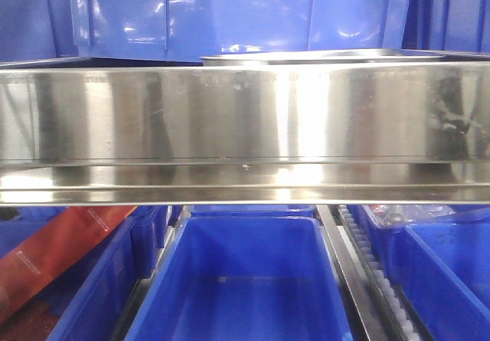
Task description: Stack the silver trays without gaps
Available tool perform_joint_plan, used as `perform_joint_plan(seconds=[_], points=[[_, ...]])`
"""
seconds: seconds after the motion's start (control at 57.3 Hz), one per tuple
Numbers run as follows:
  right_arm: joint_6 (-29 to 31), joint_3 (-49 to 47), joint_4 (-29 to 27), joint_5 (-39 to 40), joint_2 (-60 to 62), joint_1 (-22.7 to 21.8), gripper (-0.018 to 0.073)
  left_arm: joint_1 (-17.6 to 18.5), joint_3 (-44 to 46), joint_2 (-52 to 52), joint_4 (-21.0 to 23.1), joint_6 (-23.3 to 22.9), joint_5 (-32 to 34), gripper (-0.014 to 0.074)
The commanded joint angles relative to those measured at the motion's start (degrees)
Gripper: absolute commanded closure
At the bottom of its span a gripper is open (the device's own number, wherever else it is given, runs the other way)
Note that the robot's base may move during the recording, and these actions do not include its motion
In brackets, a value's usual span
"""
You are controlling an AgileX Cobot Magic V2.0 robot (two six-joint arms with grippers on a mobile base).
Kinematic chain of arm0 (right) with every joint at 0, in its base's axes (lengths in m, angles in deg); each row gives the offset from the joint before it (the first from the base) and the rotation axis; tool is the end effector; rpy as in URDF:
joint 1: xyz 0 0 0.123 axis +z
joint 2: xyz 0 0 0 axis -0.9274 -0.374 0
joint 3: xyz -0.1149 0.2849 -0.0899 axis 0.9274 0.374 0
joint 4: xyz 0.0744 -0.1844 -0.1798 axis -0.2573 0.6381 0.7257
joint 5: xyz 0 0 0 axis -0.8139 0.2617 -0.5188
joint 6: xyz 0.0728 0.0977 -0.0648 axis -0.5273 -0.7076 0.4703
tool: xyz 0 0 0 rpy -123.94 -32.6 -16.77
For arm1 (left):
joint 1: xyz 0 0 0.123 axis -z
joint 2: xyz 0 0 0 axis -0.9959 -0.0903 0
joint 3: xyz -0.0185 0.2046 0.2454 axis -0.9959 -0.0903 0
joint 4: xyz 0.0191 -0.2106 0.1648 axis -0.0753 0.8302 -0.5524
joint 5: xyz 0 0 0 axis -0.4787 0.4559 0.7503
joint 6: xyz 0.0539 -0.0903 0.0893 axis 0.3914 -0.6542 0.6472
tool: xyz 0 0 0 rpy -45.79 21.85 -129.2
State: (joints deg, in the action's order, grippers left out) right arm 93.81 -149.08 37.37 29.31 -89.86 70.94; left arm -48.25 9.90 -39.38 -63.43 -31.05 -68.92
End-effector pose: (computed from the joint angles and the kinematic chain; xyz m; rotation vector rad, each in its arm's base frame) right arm 0.2584 0.0370 0.4109 -0.1319 2.3674 0.2344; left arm 0.2903 -0.2170 0.3877 0.4984 2.3153 -0.4348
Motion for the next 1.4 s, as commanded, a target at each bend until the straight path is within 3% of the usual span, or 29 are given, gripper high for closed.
perform_joint_plan(seconds=[0.0,0.209,0.593,0.68,0.732,0.872,0.959,1.064,1.378], points=[[-1.1,-4.5,3.5,-0.5,-4.4,2.4,0.0638,1.9,6.5,-5.5,-4.1,-5.5,-3.7,0.0614],[-6.1,-11.4,3.6,-0.9,-14.5,4.2,0.0638,2.1,19.5,-15.8,-7.7,-9.4,-11.0,0.0614],[-6.0,-12.9,2.3,0.0,-24.1,4.2,0.0635,2.1,22.1,-22.7,-6.0,-9.7,-8.5,0.0596],[-6.0,-12.9,1.9,-0.2,-25.5,4.2,0.0631,2.1,22.1,-23.4,-6.0,-9.7,-8.1,0.0537],[-6.0,-12.9,1.8,-0.3,-26.0,4.2,0.0583,2.1,22.1,-23.7,-6.0,-9.7,-7.7,0.0476],[-6.0,-12.9,1.8,0.2,-27.1,4.2,0.0288,2.0,22.1,-24.1,-6.0,-9.7,-6.2,0.0271],[-6.0,-12.9,1.8,1.3,-27.8,4.2,0.0176,2.0,22.1,-24.8,-6.0,-9.7,-5.2,0.0171],[-6.0,-12.9,1.8,2.4,-28.5,4.2,0.0194,2.0,22.1,-25.6,-6.0,-9.7,-4.5,0.0109],[-6.0,-12.9,1.8,3.6,-31.7,4.2,0.0232,2.0,22.1,-27.8,-5.9,-9.7,-4.3,0.0111]])
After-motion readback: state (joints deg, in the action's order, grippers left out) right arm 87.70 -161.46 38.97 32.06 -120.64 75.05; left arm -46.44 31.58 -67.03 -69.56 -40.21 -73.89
